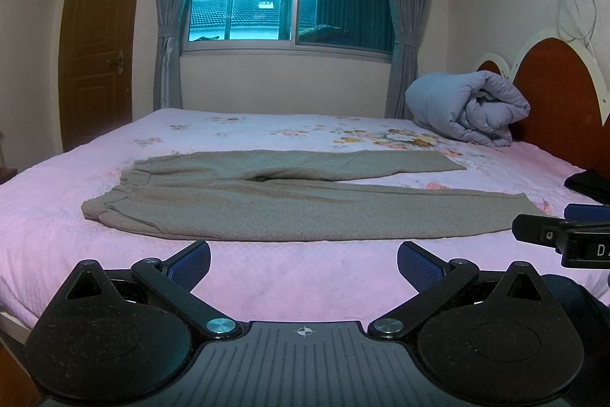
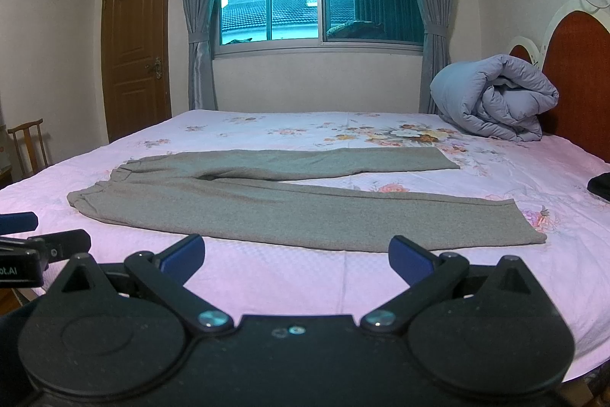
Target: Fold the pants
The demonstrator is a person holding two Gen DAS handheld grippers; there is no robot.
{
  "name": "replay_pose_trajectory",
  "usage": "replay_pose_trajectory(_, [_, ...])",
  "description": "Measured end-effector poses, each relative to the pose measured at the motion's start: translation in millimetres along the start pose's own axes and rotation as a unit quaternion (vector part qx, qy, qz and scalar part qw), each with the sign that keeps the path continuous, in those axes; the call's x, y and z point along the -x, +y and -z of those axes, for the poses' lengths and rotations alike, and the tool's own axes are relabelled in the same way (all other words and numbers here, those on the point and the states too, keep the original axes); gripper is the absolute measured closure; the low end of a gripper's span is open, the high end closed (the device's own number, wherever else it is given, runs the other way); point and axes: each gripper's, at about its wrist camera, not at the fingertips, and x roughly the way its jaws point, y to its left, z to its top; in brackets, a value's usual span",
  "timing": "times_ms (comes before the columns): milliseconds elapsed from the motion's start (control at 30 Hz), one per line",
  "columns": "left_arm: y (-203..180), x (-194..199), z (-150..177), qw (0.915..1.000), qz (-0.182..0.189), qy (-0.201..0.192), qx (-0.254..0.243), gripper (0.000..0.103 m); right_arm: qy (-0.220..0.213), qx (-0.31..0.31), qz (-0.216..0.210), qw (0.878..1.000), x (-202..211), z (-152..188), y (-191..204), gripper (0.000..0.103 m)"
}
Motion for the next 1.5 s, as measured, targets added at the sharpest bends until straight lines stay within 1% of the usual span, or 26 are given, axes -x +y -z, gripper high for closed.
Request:
replay_pose_trajectory(700, [0.2,-0.3,-0.6,1.0000,0.000,0.002,0.000,0.000,0.001,0.000,0.000,1.000,0.9,-1.4,1.0,0.006])
replay_pose_trajectory(767, [6.3,-1.6,-3.1,0.9998,0.002,0.012,0.013,0.000,0.006,-0.002,-0.004,1.000,-4.1,-1.0,-2.9,0.006])
replay_pose_trajectory(800, [13.6,-2.0,-5.4,0.9996,-0.001,0.013,0.026,0.000,0.012,-0.006,-0.012,1.000,-6.9,-2.3,-6.7,0.006])
replay_pose_trajectory(900, [40.0,-10.4,-14.5,0.9981,-0.015,0.010,0.059,0.000,0.011,-0.016,-0.017,1.000,-14.8,-6.4,-19.5,0.006])
replay_pose_trajectory(1000, [73.9,-34.0,-29.8,0.9955,-0.041,0.026,0.081,0.000,0.008,-0.022,-0.012,1.000,-30.8,-21.1,-37.0,0.006])
replay_pose_trajectory(1100, [107.2,-64.4,-49.8,0.9942,-0.057,0.044,0.079,0.000,0.001,-0.022,-0.007,1.000,-52.9,-45.7,-50.3,0.006])
replay_pose_trajectory(1167, [124.6,-82.7,-62.7,0.9948,-0.068,0.047,0.060,0.000,-0.004,-0.023,-0.012,1.000,-69.6,-63.5,-58.6,0.006])
replay_pose_trajectory(1233, [143.8,-102.5,-77.0,0.9955,-0.072,0.042,0.044,0.000,-0.007,-0.016,-0.012,1.000,-87.3,-80.9,-63.6,0.006])
replay_pose_trajectory(1267, [153.8,-113.1,-83.8,0.9952,-0.082,0.038,0.037,0.000,-0.011,-0.013,-0.012,1.000,-95.5,-88.4,-65.6,0.006])
replay_pose_trajectory(1300, [164.5,-127.0,-91.5,0.9941,-0.100,0.038,0.022,0.000,-0.012,-0.011,-0.015,1.000,-104.9,-97.1,-67.3,0.006])
replay_pose_trajectory(1367, [183.1,-156.3,-105.8,0.9902,-0.132,0.045,-0.006,0.000,-0.014,-0.011,-0.017,1.000,-126.5,-115.0,-72.1,0.006])
replay_pose_trajectory(1400, [194.9,-173.8,-112.8,0.9886,-0.140,0.053,-0.005,0.000,-0.013,-0.012,-0.020,1.000,-138.3,-122.9,-74.2,0.006])
replay_pose_trajectory(1467, [220.2,-207.6,-124.4,0.9882,-0.137,0.067,0.015,0.000,-0.010,-0.015,-0.021,1.000,-166.1,-137.9,-76.9,0.006])
replay_pose_trajectory(1500, [233.9,-226.6,-129.4,0.9892,-0.127,0.068,0.026,0.000,-0.008,-0.012,-0.020,1.000,-180.4,-143.7,-76.8,0.006])
